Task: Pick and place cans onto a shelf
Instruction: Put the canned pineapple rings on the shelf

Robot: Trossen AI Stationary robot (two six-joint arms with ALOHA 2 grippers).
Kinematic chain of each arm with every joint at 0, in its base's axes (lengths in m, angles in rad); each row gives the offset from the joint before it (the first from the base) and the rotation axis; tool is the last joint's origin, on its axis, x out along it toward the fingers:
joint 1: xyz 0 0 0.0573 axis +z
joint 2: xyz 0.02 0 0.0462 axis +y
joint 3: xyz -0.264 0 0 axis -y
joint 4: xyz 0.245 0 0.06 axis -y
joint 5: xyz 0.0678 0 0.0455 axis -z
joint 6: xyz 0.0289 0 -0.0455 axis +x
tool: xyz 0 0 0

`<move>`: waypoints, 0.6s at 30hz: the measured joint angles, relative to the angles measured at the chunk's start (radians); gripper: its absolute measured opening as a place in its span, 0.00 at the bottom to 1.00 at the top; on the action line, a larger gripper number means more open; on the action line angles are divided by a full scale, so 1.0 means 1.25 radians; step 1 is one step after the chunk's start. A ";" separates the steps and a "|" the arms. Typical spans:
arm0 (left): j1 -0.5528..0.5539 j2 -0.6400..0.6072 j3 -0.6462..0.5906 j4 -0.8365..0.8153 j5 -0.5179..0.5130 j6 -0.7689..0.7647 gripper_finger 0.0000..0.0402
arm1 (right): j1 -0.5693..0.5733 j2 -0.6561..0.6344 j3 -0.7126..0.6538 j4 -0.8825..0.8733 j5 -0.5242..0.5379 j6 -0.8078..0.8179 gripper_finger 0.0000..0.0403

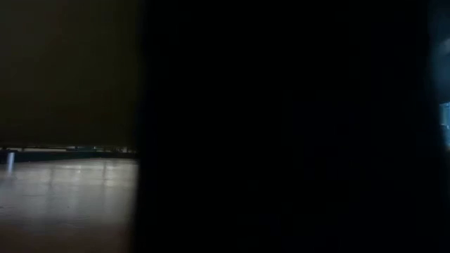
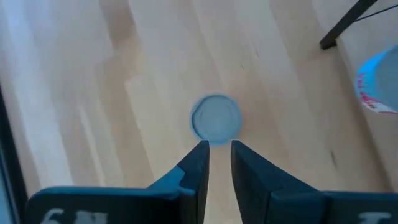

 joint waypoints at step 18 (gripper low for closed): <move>-0.023 0.000 -0.318 0.354 0.008 0.272 0.14 | 0.000 -0.062 0.000 0.000 0.010 0.016 0.04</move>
